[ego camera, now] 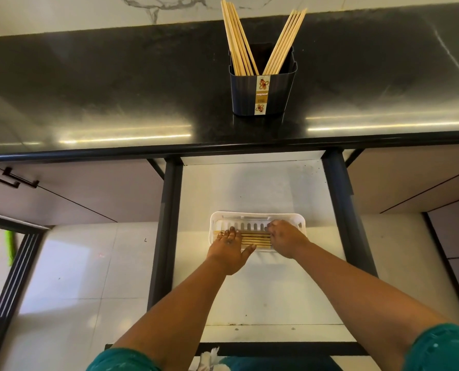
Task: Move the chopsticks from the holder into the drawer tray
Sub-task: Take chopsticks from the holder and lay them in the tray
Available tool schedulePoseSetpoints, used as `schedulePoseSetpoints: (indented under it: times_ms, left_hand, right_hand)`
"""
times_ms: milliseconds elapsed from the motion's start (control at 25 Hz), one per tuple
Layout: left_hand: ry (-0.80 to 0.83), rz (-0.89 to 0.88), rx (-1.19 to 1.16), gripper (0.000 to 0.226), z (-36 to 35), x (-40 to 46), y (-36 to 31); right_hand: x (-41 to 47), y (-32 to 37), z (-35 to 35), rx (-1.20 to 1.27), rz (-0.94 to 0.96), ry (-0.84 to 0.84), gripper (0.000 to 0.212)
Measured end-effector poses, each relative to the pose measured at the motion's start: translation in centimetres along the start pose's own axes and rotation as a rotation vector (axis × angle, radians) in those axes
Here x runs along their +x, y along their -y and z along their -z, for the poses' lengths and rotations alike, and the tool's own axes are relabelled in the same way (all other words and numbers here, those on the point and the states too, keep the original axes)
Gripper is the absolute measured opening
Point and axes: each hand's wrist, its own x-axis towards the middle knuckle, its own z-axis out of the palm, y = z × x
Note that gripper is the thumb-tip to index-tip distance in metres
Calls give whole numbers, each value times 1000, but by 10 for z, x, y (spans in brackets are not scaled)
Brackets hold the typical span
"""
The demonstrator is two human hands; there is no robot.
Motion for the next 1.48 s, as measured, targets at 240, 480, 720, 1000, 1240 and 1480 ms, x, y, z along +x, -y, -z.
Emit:
schedulePoseSetpoints:
  times_ms: [240, 480, 720, 1000, 1240, 1480]
  left_hand:
    - [-59, -14, -75, 76, -4, 0, 0]
    - [-175, -90, -49, 62, 16, -8, -5]
    - [-571, -243, 145, 38, 91, -9, -36]
    - [-853, -228, -115, 16, 274, -11, -90]
    - [-890, -208, -313, 31, 363, 19, -106]
    - [-881, -217, -334, 31, 372, 75, -97]
  right_hand:
    - [-7, 2, -8, 92, -3, 58, 41]
    - [-15, 11, 14, 148, -24, -124, 33]
    - [-17, 41, 91, 114, 46, -357, 24]
    - [13, 79, 264, 259, 32, -587, 28]
    - [63, 61, 350, 402, -53, -731, 15]
    - [136, 5, 372, 683, -402, -734, 57]
